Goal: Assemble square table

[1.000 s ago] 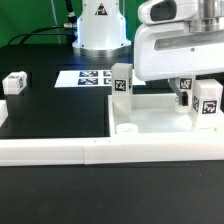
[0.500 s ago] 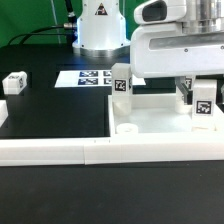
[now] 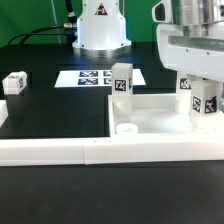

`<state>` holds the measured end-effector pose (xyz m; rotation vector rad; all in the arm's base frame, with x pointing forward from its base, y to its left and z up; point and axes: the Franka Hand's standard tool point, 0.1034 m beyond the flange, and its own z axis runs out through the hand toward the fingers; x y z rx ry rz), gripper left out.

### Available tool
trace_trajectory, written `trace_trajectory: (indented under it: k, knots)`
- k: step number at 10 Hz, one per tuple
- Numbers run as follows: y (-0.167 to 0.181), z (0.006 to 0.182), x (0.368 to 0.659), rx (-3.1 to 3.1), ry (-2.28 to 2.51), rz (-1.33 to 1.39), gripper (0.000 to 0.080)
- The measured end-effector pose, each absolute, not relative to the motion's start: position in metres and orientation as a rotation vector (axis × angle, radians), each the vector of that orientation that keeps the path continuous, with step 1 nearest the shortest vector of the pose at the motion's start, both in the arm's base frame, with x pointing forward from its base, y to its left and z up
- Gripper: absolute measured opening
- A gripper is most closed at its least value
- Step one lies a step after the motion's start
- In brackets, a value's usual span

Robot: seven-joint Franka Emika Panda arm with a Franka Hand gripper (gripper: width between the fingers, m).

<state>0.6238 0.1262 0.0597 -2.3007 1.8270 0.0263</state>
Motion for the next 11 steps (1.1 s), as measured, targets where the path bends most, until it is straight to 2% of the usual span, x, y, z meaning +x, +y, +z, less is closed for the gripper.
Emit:
trace_trajectory:
  k: [2,3,4,5,6,11]
  knots:
    - [0.1273,0.0616,0.6255,-2.146,1.995,0.062,0.0294]
    - [0.1276,0.0612,0.6252,-2.146,1.996,0.061,0.0349]
    - [0.1275,0.0612,0.6252,-2.181,1.956,0.056,0.0349]
    - [0.1268,0.0611,0.625,-2.236,1.898,0.047,0.0564]
    - [0.1212,0.0599,0.6224,-2.582,1.438,0.016,0.0623]
    - [0.1179,0.0594,0.6218,-2.836,0.862,-0.035,0.0648]
